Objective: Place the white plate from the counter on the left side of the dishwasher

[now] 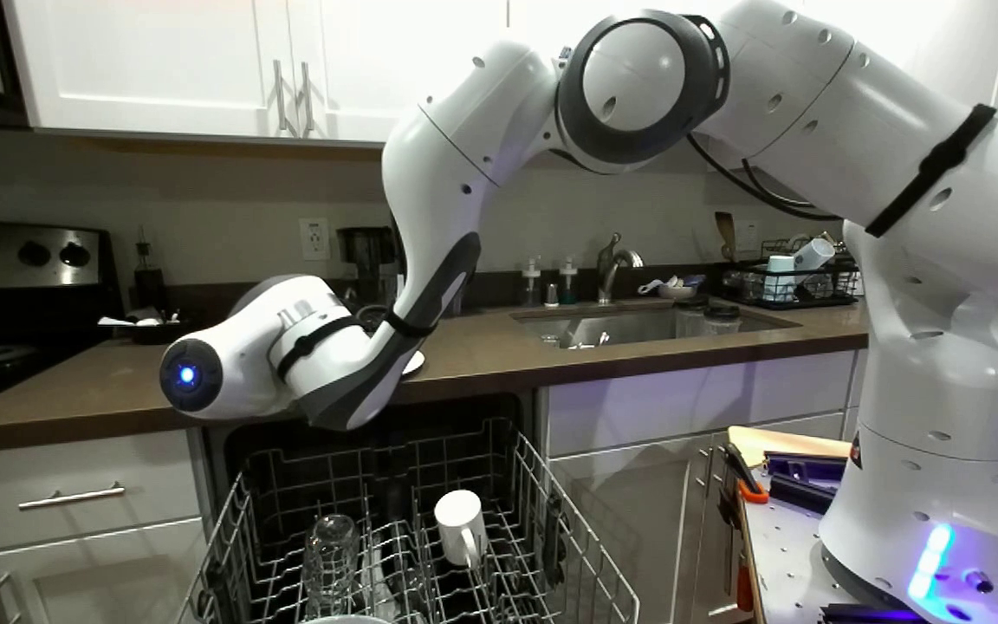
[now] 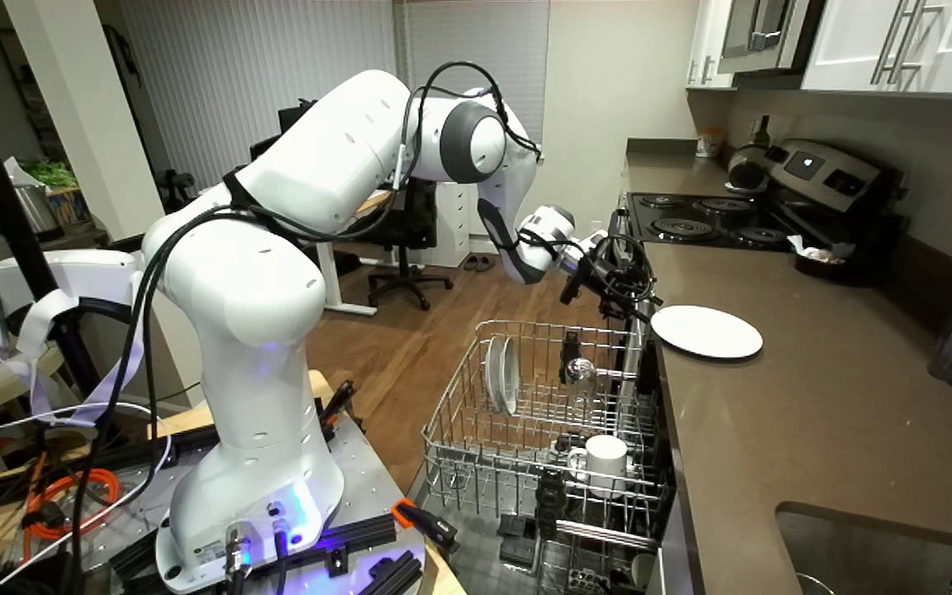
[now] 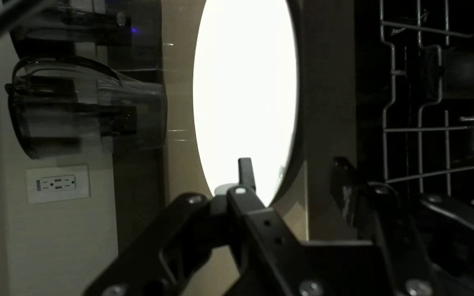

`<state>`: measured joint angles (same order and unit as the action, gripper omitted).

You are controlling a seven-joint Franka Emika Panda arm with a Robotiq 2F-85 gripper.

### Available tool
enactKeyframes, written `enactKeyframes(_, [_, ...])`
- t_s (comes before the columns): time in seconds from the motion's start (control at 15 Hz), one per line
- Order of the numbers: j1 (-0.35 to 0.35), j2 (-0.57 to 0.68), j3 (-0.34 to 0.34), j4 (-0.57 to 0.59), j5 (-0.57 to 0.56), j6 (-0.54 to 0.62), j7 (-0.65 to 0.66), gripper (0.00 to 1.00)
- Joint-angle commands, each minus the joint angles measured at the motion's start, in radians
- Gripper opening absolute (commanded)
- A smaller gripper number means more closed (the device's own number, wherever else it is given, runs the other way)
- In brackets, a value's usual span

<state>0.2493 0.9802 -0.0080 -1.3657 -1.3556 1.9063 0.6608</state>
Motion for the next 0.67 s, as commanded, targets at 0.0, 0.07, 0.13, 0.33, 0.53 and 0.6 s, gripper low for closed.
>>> enactKeyframes(0.0, [-0.026, -0.023, 0.022, -0.013, 0.053, -0.001, -0.057, 0.48])
enactKeyframes(0.07, [-0.027, -0.025, 0.021, -0.015, 0.064, -0.002, -0.061, 0.48])
enactKeyframes(0.13, [-0.028, -0.025, 0.020, -0.016, 0.073, -0.003, -0.064, 0.49])
enactKeyframes(0.33, [-0.028, -0.028, 0.017, -0.022, 0.099, -0.009, -0.075, 0.54])
enactKeyframes(0.53, [-0.023, -0.029, 0.012, -0.020, 0.113, -0.036, -0.089, 0.54])
enactKeyframes(0.6, [-0.021, -0.029, 0.010, -0.019, 0.119, -0.046, -0.095, 0.51])
